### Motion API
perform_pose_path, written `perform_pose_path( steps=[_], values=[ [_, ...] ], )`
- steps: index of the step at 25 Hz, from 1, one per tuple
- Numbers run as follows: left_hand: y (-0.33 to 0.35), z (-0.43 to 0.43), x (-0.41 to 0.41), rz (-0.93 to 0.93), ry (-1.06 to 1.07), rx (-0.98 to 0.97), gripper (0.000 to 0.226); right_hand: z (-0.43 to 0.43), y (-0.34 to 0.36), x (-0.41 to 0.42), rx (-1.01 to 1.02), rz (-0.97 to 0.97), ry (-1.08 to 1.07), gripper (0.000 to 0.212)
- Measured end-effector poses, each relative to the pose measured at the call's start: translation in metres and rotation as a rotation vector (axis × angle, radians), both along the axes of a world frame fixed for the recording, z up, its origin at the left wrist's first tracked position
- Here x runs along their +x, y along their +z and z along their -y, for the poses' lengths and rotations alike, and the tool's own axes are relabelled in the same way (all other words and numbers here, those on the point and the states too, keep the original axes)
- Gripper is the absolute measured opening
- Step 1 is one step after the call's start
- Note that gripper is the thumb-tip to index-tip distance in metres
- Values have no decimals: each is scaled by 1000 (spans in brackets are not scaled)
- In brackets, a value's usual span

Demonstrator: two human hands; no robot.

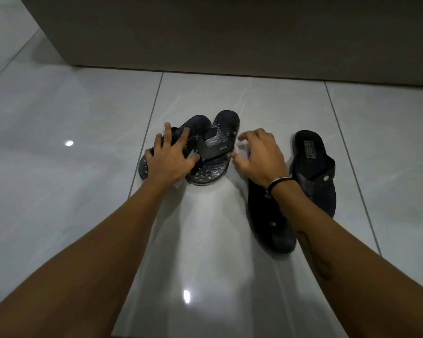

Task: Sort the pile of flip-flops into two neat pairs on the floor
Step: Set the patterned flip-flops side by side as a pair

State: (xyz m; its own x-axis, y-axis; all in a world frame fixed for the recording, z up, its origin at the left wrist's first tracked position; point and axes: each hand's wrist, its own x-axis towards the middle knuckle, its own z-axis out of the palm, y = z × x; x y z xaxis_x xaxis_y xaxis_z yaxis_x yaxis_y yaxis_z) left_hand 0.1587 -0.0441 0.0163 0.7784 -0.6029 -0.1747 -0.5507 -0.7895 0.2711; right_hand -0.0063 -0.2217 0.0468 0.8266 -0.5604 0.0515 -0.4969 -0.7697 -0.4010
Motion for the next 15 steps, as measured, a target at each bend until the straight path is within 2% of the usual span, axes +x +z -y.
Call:
perform_pose_path(
  steps=[1,3,5,7,8,12,15],
  values=[
    [3,-2,5,-6,27,-26,79,-12,3,16,81,23,16,68],
    [6,-9,20,-38,50,-59,70,-24,5,47,218,-54,59,97],
    [8,-20,31,-130,36,-68,70,-23,0,66,159,-239,132,112],
    [17,-26,36,-244,55,-64,74,-24,-7,71,33,-383,195,110],
    [23,-27,38,-280,61,-40,75,-27,-8,71,22,-394,205,106],
    [44,-43,40,-293,-13,173,87,-49,-8,70,38,-331,268,100],
    [53,-73,30,-270,-41,199,92,-73,-13,63,14,-329,346,105]
  ],
)
